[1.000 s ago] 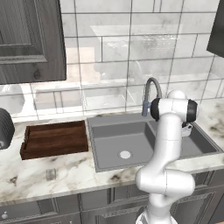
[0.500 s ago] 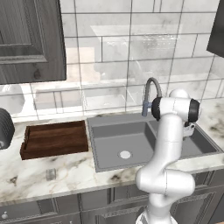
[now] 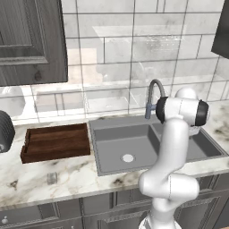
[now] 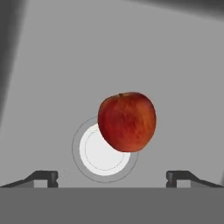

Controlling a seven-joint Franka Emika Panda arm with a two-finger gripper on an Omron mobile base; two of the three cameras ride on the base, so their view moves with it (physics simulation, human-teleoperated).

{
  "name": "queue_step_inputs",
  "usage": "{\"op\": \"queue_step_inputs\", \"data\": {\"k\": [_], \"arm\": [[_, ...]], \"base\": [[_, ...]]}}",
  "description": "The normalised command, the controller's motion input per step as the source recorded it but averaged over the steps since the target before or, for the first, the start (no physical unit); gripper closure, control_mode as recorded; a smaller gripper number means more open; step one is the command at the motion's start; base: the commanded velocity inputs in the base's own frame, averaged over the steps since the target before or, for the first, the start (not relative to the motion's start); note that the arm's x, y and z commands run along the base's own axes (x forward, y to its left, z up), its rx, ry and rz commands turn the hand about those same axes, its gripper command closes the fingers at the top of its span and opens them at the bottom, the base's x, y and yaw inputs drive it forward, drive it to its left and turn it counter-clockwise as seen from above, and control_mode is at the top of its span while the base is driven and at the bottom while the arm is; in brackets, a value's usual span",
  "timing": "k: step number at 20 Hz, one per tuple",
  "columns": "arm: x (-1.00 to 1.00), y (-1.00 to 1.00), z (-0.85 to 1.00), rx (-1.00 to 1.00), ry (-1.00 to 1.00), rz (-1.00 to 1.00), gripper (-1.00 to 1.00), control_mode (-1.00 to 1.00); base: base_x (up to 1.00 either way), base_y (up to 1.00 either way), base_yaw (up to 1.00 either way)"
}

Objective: Pick up all produce items and place them in the sink. Turn on the sink faucet to wash them. Then turn the sink off and put them in the tray.

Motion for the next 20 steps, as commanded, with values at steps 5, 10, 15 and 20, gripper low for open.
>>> {"op": "queue_step_inputs", "data": {"k": [5,10,15,20], "arm": [[-0.12,0.09,0.46,-0.04,-0.02,0.05,-1.00,-1.00],[-0.19,0.08,0.43,-0.03,-0.05,0.05,-1.00,-1.00],[-0.35,0.01,0.23,0.00,-0.20,0.01,-1.00,-1.00],[-0.29,0.05,0.47,0.00,-0.15,0.00,-1.00,-1.00]], "base": [[0.00,0.00,0.00],[0.00,0.00,0.00],[0.00,0.00,0.00],[0.00,0.00,0.00]]}}
